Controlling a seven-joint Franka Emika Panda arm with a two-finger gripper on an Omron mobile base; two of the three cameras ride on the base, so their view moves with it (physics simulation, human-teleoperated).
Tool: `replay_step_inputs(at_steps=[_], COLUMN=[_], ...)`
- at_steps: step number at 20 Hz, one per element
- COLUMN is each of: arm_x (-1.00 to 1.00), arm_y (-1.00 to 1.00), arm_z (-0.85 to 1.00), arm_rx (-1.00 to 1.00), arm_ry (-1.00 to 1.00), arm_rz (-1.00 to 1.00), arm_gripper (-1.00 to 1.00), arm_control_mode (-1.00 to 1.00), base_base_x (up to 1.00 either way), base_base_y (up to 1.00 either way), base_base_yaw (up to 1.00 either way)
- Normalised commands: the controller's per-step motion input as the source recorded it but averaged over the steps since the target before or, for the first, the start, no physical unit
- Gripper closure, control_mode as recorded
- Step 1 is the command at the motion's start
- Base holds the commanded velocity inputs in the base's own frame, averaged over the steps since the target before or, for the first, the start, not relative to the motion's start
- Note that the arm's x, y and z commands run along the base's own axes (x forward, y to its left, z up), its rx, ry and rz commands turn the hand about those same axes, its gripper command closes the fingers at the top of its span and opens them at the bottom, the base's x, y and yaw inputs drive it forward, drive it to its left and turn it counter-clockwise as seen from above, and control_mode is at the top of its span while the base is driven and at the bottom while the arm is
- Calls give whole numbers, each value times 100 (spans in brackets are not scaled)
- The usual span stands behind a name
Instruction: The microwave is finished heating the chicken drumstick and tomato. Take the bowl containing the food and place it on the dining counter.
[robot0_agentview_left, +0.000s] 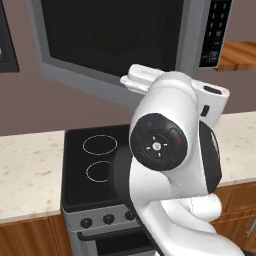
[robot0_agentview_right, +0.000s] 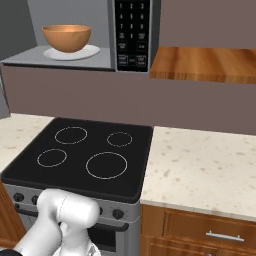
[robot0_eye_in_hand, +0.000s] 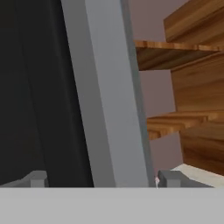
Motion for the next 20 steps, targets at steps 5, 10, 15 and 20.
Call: replay_step_inputs(at_steps=[5, 10, 15, 20], arm_x=[-99, -68, -81, -14], arm_y=[-34, -100, -93, 2], arm_z=[-27, 25, 4, 5], arm_rx=[-1, 11, 3, 1], arm_ry=[-18, -24, -10, -11], arm_rz=[11, 24, 18, 2], arm_gripper=[-100, -100, -100, -100], arm_control_mode=[-100, -100, -100, -100], base_base_x=[0, 0, 0, 0], base_base_y=[0, 0, 0, 0], base_base_yaw=[0, 0, 0, 0])
